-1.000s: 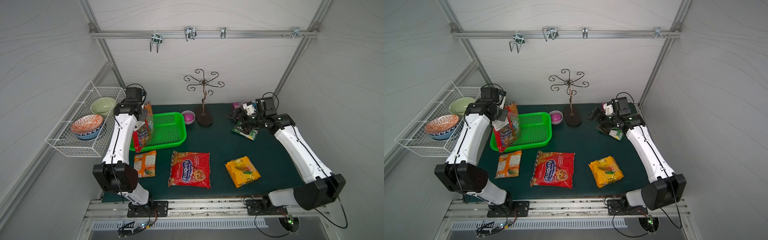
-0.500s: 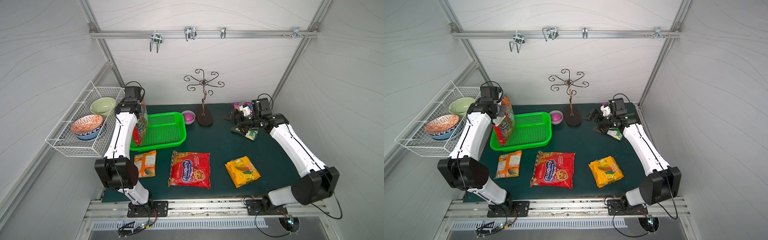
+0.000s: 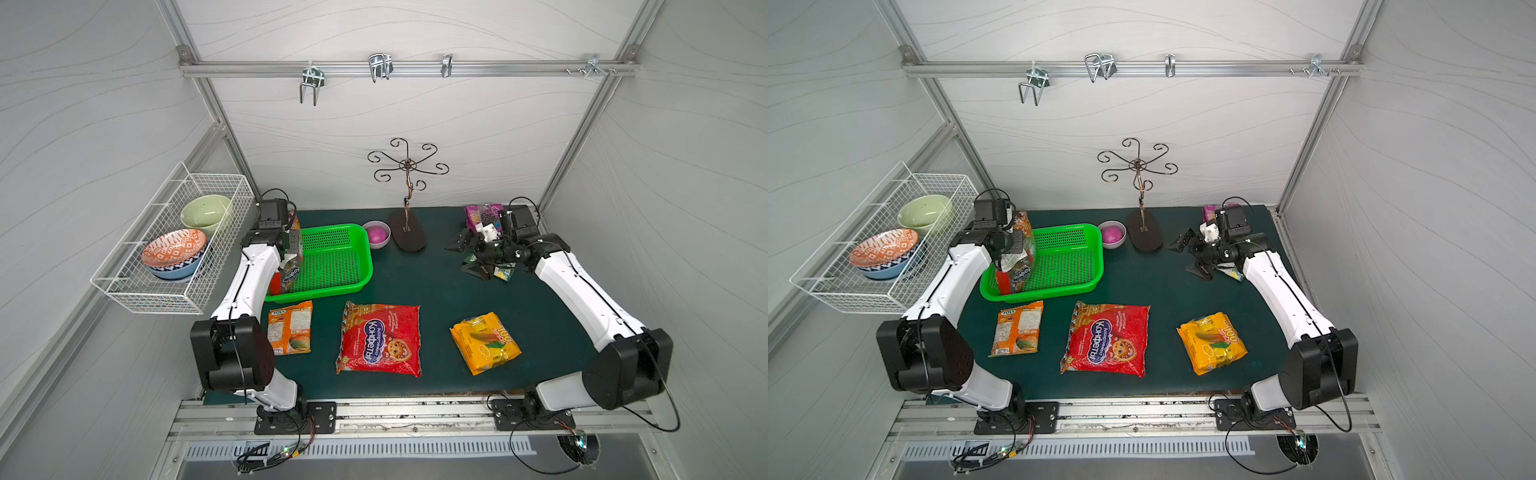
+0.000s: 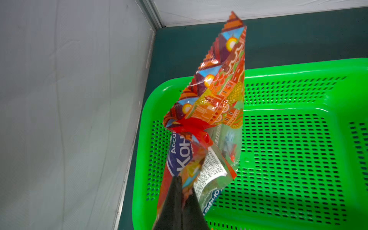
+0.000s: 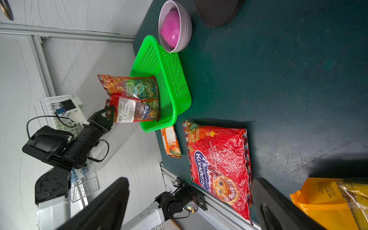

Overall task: Put the candies in the basket
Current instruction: Place the candy in the basket.

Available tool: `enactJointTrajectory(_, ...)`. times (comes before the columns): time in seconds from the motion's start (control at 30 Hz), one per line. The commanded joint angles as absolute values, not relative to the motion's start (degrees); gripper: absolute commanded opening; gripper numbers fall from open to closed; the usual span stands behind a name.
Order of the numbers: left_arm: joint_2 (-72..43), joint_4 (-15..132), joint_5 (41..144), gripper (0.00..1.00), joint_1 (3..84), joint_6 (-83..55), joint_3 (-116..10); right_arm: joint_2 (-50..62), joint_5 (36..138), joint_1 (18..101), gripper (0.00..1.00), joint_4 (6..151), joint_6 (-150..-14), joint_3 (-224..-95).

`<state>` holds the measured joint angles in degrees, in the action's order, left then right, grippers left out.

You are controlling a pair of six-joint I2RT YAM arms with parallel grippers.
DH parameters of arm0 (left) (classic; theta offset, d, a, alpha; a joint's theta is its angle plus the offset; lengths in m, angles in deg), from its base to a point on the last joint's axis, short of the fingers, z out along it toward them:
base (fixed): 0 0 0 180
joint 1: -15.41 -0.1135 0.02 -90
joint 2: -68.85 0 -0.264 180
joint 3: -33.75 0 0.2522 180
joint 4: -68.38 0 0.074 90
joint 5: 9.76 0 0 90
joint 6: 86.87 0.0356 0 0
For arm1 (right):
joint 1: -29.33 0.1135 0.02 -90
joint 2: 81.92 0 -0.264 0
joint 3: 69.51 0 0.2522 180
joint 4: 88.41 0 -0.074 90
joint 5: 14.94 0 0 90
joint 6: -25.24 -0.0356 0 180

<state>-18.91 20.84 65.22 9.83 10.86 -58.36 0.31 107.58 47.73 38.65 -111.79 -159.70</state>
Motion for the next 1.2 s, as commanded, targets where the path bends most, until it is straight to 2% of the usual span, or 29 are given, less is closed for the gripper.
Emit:
enactJointTrajectory(0.0, -16.01, 21.2, 73.4, 0.0, 9.96, 8.12, -59.67, -0.52, 108.81, 48.05, 0.99, 39.88, -112.47, -159.83)
enactJointTrajectory(0.37, -15.3, 13.16, 98.61, 0.0, 13.83, -3.94, -57.59, -0.87, 109.28, 48.08, 0.99, 40.79, -113.66, -158.35)
enactJointTrajectory(0.4, -15.35, 14.17, 100.27, 0.05, 14.52, -4.68, -56.57, -0.82, 109.53, 48.26, 0.99, 41.2, -113.49, -158.41)
enactJointTrajectory(0.43, -15.63, 15.61, 102.49, 0.2, 15.24, -5.37, -55.54, -0.3, 110.22, 48.8, 0.99, 41.09, -112.27, -159.02)
enactJointTrajectory(0.47, -16.05, 16.35, 104.78, 0.3, 15.68, -5.35, -55.17, 0.6, 110.27, 49.67, 0.99, 39.27, -109.89, -160.38)
enactJointTrajectory(0.6, -19.3, 15.67, 111.95, 0.46, 17.35, -3.36, -57.0, 6.02, 104.63, 55.13, 0.99, 27.57, -98.03, -168.76)
enactJointTrajectory(0.67, -20.68, 15.6, 114.74, 0.75, 17.35, -4.11, -57.79, 8.46, 98.08, 58.98, 0.99, 23.4, -93.63, -171.57)
enactJointTrajectory(0.73, -21.57, 14.69, 115.91, 0.86, 17.34, -4.02, -59.01, 9.83, 93.45, 62.06, 0.99, 22.54, -91.0, -172.47)
enactJointTrajectory(0.83, -21.72, 12.6, 115.65, 0.87, 17.13, -1.22, -61.16, 11.69, 90.51, 65.79, 0.99, 24.66, -89.05, -172.44)
enactJointTrajectory(0.97, -21.01, 11.19, 112.42, 0.83, 14.83, 0.48, -62.35, 15.22, 93.17, 70.04, 0.95, 29.49, -87.53, -173.3)
enactJointTrajectory(1.0, -20.95, 11.19, 112.22, 0.8, 13.54, 0.56, -62.52, 16.35, 94.39, 71.3, 0.91, 30.63, -87.76, -174.4)
enactJointTrajectory(1.07, -21.12, 10.34, 109.71, 0.73, 11.05, 1.66, -62.61, 19.39, 98.41, 73.48, 0.75, 33.48, -89.18, -176.99)
enactJointTrajectory(1.17, -21.81, 8.83, 103.87, 0.67, 10.71, 8.93, -62.02, 23.12, 102.67, 77.05, 0.57, 38.74, -91.79, -180.05)
